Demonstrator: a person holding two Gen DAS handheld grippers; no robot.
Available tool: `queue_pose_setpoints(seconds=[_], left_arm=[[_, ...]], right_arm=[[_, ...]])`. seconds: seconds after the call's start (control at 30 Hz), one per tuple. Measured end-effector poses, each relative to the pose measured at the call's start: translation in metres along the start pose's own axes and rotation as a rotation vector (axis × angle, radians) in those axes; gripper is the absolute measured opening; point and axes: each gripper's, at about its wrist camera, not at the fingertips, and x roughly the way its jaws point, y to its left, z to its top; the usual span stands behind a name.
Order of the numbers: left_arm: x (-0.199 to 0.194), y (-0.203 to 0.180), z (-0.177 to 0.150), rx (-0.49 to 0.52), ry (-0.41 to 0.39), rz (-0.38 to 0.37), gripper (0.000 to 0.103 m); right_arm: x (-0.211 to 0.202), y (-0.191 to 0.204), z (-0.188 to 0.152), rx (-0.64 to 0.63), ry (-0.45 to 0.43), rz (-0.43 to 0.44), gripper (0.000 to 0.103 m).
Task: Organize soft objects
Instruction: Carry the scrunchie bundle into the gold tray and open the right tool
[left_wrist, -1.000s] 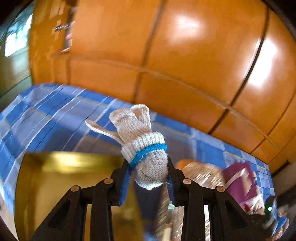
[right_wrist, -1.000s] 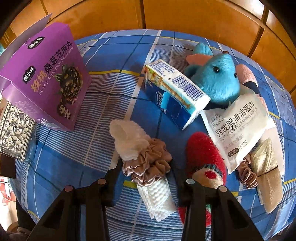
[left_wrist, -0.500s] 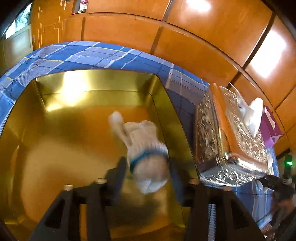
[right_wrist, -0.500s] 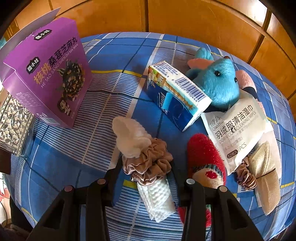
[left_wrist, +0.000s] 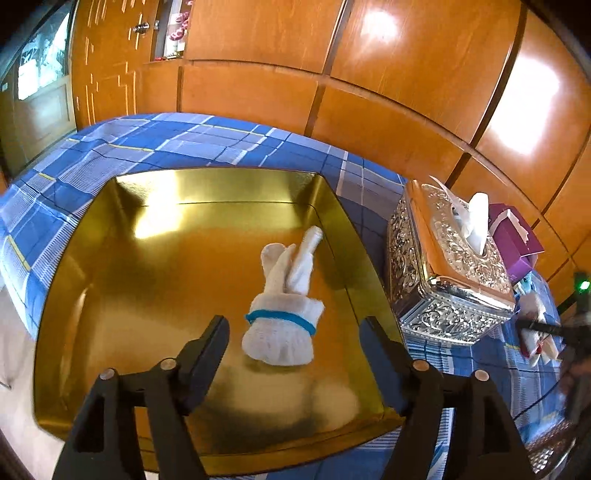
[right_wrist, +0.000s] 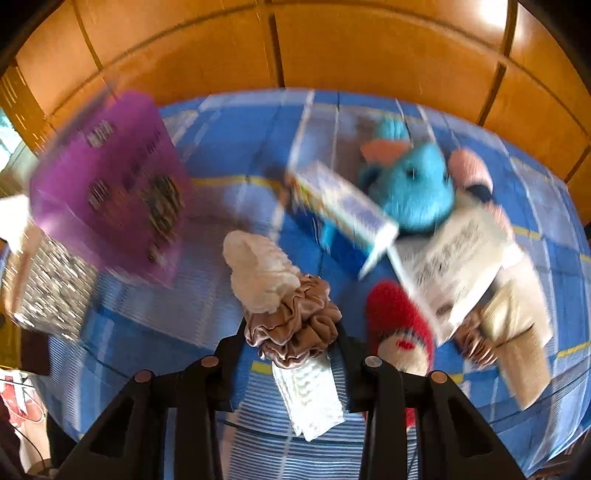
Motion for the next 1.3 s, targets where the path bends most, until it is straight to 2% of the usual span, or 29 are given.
queue_pose_setpoints(seconds=[0.17, 0.37, 0.5, 0.6, 0.7, 0.8, 1.0, 1.1, 1.2, 1.3], left_arm=[[-0.005, -0.002, -0.003, 0.018, -0.005, -0.005, 0.074], [-0.015, -0.003, -0.005, 0.033, -0.023, -0.013, 0.075], [-0.021, 0.001, -0.006, 0.026, -0.033, -0.009, 0.077], [-0.023, 0.005, -0.006, 0.019, -0.041, 0.0, 0.077], [-0.025, 0.011, -0.006, 0.011, -0.048, 0.01, 0.077], [-0.028, 0.018, -0.005, -0.005, -0.057, 0.03, 0.077], [-0.035, 0.035, -0.003, -0.038, -0.072, 0.079, 0.077], [-0.036, 0.043, -0.003, -0.055, -0.075, 0.09, 0.077], [-0.036, 0.047, -0.003, -0.07, -0.074, 0.094, 0.077], [-0.035, 0.049, -0.003, -0.075, -0.07, 0.097, 0.077]], right_arm=[[-0.02, 0.007, 0.047, -0.004, -0.032, -0.011, 0.036], [-0.04, 0.022, 0.125, 0.014, -0.093, -0.036, 0.036], [-0.057, 0.056, 0.164, -0.034, -0.156, -0.007, 0.036], [-0.069, 0.096, 0.176, -0.111, -0.201, 0.056, 0.036], [-0.081, 0.144, 0.168, -0.217, -0.23, 0.161, 0.037], [-0.088, 0.196, 0.142, -0.352, -0.225, 0.288, 0.037], [-0.067, 0.28, 0.077, -0.497, -0.104, 0.43, 0.037], [-0.044, 0.309, 0.06, -0.519, -0.058, 0.443, 0.038], [-0.016, 0.329, 0.055, -0.493, -0.019, 0.401, 0.038], [0.004, 0.34, 0.053, -0.466, -0.012, 0.369, 0.043]])
